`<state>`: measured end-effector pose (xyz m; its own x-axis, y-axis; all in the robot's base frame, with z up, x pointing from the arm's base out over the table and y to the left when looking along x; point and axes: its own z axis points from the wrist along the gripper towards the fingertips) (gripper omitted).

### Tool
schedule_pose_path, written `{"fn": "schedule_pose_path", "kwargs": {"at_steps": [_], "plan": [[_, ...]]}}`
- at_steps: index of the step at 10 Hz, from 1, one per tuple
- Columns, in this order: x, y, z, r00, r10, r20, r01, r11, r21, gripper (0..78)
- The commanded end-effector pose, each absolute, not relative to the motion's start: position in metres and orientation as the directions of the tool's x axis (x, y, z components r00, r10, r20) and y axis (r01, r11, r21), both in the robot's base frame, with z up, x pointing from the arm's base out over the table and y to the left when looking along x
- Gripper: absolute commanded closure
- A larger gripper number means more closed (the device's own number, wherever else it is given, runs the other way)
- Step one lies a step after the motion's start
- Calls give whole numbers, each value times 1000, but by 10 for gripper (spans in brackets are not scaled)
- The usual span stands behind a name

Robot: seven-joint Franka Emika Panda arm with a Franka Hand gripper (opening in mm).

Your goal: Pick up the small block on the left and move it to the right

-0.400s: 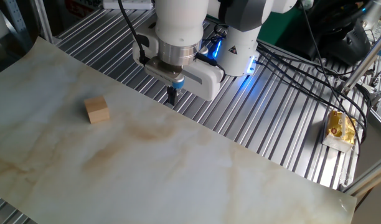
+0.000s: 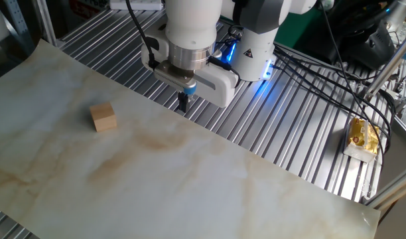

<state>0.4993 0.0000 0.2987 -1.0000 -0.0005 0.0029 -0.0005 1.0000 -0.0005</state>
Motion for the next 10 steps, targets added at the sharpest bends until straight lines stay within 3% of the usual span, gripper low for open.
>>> {"fn": "schedule_pose_path", "kwargs": {"at_steps": [1,2,5,10], "plan": [[499,0,299,-997,76,-35,75,997,20,776],[499,-1,300,-998,56,-37,56,998,-22,776],[500,-1,301,-996,79,-29,78,997,26,776],[500,-1,301,-998,64,-29,64,998,10,776]]}}
